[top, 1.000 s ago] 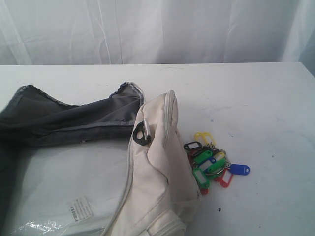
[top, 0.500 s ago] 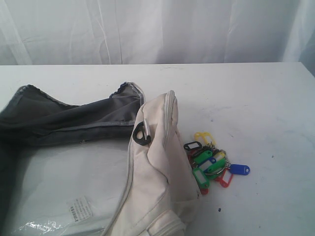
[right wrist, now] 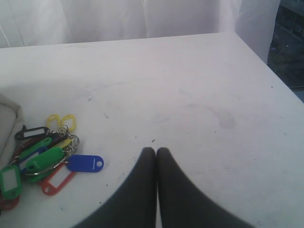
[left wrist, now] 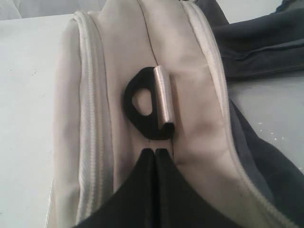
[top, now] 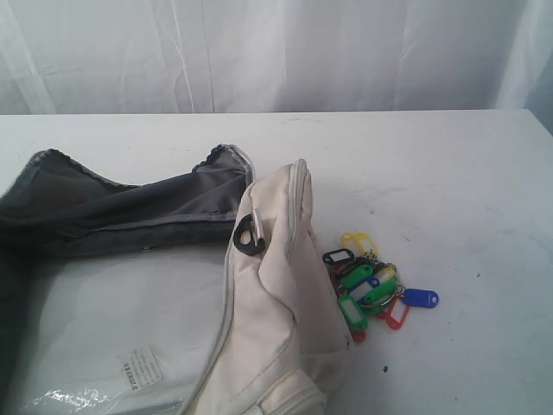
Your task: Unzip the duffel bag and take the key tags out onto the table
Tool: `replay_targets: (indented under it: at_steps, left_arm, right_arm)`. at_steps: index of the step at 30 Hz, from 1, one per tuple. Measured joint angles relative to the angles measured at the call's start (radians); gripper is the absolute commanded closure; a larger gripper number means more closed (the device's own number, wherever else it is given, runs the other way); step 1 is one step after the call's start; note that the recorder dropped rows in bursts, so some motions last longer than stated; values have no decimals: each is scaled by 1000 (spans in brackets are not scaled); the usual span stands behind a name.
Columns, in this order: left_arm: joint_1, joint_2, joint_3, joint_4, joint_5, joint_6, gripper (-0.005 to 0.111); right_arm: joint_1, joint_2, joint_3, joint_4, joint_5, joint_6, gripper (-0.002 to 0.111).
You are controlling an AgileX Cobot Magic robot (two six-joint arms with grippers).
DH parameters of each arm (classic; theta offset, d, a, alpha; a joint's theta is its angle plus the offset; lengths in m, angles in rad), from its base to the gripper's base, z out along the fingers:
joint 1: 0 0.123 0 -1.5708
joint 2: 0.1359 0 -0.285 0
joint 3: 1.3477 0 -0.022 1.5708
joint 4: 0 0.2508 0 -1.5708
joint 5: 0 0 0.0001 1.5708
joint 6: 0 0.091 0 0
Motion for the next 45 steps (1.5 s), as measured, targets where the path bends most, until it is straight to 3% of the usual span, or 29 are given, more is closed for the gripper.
replay_targets:
  at_steps: [24, 30, 45]
  left_arm:
    - [0, 0, 0, 0, 0, 0, 107]
    - [-48, 0, 0, 0, 0, 0, 107]
    - [-11, 0, 0, -2, 5, 0, 107]
  right_arm:
    - [4, 0, 0, 0, 2, 0, 108]
    - [4, 0, 0, 0, 2, 0, 108]
    - [-18, 0, 0, 0, 2, 0, 108]
